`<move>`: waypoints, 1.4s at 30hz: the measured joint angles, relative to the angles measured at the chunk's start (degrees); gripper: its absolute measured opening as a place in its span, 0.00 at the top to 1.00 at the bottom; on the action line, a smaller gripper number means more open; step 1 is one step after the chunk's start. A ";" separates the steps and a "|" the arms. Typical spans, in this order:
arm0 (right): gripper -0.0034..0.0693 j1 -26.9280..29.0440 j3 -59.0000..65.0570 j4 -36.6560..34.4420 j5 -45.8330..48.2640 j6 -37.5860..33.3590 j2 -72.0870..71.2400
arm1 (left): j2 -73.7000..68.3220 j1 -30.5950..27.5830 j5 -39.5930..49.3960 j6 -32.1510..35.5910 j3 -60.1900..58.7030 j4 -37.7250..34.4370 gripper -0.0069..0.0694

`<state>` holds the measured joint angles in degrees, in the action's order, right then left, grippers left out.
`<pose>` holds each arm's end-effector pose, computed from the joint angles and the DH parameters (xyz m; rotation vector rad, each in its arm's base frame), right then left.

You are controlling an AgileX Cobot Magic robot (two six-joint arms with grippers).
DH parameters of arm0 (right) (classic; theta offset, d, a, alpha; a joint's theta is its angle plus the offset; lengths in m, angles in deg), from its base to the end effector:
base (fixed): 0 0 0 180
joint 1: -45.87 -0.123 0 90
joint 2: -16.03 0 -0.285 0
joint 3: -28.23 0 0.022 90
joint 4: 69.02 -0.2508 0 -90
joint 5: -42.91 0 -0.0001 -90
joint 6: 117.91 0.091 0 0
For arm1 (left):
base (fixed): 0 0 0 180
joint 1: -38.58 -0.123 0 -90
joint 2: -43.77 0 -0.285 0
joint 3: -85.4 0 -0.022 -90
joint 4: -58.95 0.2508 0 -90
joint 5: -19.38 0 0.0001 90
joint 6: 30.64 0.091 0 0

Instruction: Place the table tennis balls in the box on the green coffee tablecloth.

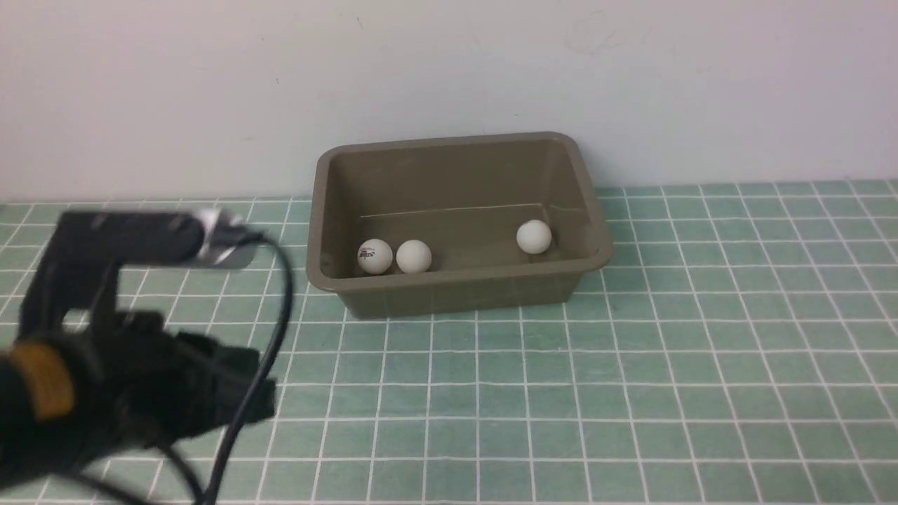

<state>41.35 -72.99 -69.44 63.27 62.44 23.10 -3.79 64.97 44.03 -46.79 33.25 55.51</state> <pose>0.0529 0.0044 0.1727 -0.0629 1.8532 0.0663 0.1187 -0.0615 0.2613 0.1517 2.2049 -0.4784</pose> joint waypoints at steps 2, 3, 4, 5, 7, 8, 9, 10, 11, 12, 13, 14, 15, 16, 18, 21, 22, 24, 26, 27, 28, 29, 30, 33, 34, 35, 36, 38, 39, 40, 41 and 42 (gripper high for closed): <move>0.98 0.00 0.00 0.00 0.00 0.00 0.00 | 2.59 0.00 0.00 0.06 -1.57 0.67 0.91; 0.98 0.00 0.00 0.00 0.00 0.00 0.00 | 4.17 0.00 0.00 0.11 -2.36 1.09 0.91; 0.98 0.00 0.00 0.00 0.00 0.00 0.00 | 5.28 0.00 0.12 0.11 -2.76 1.35 0.91; 0.98 0.00 0.00 0.00 0.00 0.00 0.00 | 6.26 0.00 0.11 0.11 -3.00 1.55 0.91; 0.98 0.00 0.00 0.00 0.00 0.00 0.00 | 8.12 0.00 0.06 0.11 -3.20 1.67 0.91; 0.98 0.00 0.00 0.00 0.00 0.00 0.00 | 8.70 0.00 -0.07 0.16 -3.36 1.88 0.91; 0.98 0.00 0.00 0.00 0.00 0.00 0.00 | 9.27 0.00 -0.60 0.45 -3.84 2.55 0.91; 0.98 0.00 0.00 0.00 0.00 0.00 0.00 | 9.97 0.00 -1.36 0.92 -4.60 3.44 0.91; 0.98 0.00 0.00 0.00 0.00 0.00 0.00 | 11.01 -0.12 -1.74 1.42 -5.29 3.44 0.91; 0.98 0.00 0.00 0.00 0.00 0.00 0.00 | 11.51 -0.28 -2.11 1.91 -5.90 3.95 0.91; 0.98 0.00 0.00 0.00 0.00 0.00 0.00 | 12.38 -0.58 -2.52 2.53 -6.55 4.07 0.91; 0.98 0.00 0.00 0.00 0.00 0.00 0.00 | 13.90 -1.23 -2.91 3.39 -7.37 4.21 0.91; 0.98 0.00 0.00 0.00 0.00 0.00 0.00 | 14.83 -1.92 -3.08 4.30 -8.19 4.27 0.91; 0.98 0.00 0.00 0.00 0.00 0.00 0.00 | 16.15 -3.14 -3.32 5.19 -9.02 4.27 0.91; 0.98 0.00 0.00 0.00 0.00 0.00 0.00 | 17.85 -5.05 -3.73 6.19 -10.11 4.27 0.91; 0.98 0.00 0.00 0.00 0.00 0.00 0.00 | 22.11 -11.85 -4.12 7.55 -13.04 4.28 0.91; 0.98 0.00 0.00 0.00 0.00 0.00 0.00 | 23.81 -14.26 -4.12 7.77 -14.21 4.48 0.91; 0.98 0.00 0.00 0.00 0.00 0.00 0.00 | 26.85 -17.19 -4.17 8.06 -16.14 5.03 0.91; 0.98 0.00 0.00 0.00 0.00 0.00 0.00 | 29.67 -19.81 -4.17 8.22 -17.85 5.99 0.91; 0.98 0.00 0.00 0.00 0.00 0.00 0.00 | 31.27 -20.65 -4.17 8.27 -18.80 6.40 0.91; 0.98 0.00 0.00 0.00 0.00 0.00 0.00 | 32.74 -21.66 -4.17 8.32 -19.74 6.91 0.91; 0.98 0.00 0.00 0.00 0.00 0.00 0.00 | 34.42 -22.79 -4.17 8.44 -20.92 7.46 0.91; 0.98 0.00 0.00 0.00 0.00 0.00 0.00 | 35.87 -23.83 -4.17 8.52 -22.05 7.94 0.91; 0.98 0.00 0.00 0.00 0.00 0.00 0.00 | 39.97 -27.28 -4.23 8.91 -25.67 8.80 0.91; 0.98 0.00 0.00 0.00 0.00 0.00 0.00 | 40.24 -27.73 -4.23 8.91 -26.24 8.80 0.91; 0.98 0.00 0.00 0.00 0.00 0.00 0.00 | 40.25 -28.02 -4.16 8.93 -26.54 8.80 0.91; 0.98 0.00 0.00 0.00 0.00 0.00 0.00 | 40.36 -28.14 -4.22 8.93 -26.62 8.80 0.91; 0.98 0.00 0.00 0.00 0.00 0.00 0.00 | 40.42 -28.39 -4.17 8.98 -26.68 8.80 0.91; 0.98 0.00 0.00 0.00 0.00 0.00 0.00 | 40.41 -28.39 -4.17 8.98 -26.68 8.80 0.91; 0.98 0.00 -0.03 0.00 0.00 0.00 0.00 | 40.41 -28.44 -4.17 8.99 -26.68 8.80 0.91; 0.98 0.00 -0.03 0.00 0.00 0.00 0.00 | 40.41 -28.50 -4.17 9.04 -26.68 8.80 0.91; 0.98 0.00 -0.03 0.00 0.00 0.00 0.00 | 40.41 -28.50 -4.17 9.13 -26.68 8.80 0.91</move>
<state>41.35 -73.02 -69.44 63.27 62.44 23.10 36.62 36.47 39.86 -37.66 6.57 64.31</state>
